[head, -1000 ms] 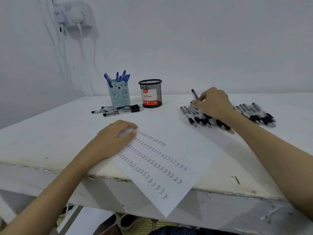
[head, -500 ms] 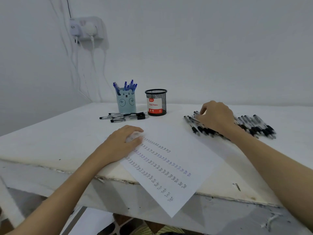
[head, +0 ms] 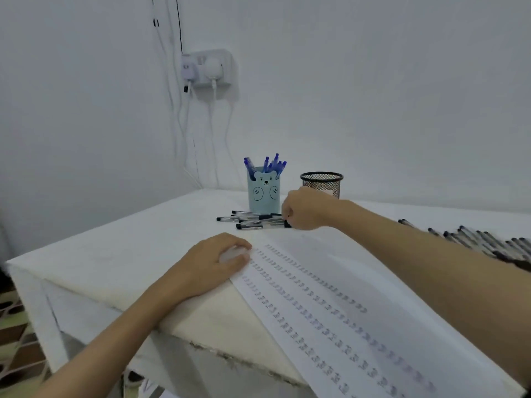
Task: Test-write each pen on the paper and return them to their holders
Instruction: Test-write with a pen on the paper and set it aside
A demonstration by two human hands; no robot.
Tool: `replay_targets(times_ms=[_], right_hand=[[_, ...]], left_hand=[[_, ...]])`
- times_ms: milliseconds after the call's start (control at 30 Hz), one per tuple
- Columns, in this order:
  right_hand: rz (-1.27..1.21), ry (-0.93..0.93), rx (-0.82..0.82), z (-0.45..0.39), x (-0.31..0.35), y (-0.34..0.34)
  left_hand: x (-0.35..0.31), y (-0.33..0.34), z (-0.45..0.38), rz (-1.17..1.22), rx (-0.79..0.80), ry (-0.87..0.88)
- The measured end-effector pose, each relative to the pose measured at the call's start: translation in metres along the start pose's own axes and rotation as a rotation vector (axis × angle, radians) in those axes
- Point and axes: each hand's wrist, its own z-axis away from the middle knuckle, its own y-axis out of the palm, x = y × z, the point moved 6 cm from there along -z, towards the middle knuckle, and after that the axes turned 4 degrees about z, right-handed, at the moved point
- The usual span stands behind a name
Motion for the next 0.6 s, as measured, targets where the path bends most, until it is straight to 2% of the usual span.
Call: replay_targets(times_ms=[100,200,467,600], right_hand=[[0.031,-0.060,0.019,-0.019,0.022,0.021],[0.045,-0.078,-0.054,-0.031,0.028,0.033],[-0.026,-0.085,-0.112,-0.035,0.028,0.033],[-0.399,0.003,-0.178,-0.033,0.016,0.013]], left_hand=[[0.001,0.002,-0.002,-0.020,0.001,0.017],[0.005,0.002,-0.004,-0.020,-0.008,0.022],[0.007,0.002,-0.003,-0.020,-0.008,0.029],[0.008,0.002,-0.003,-0.027,0.000,0.030]])
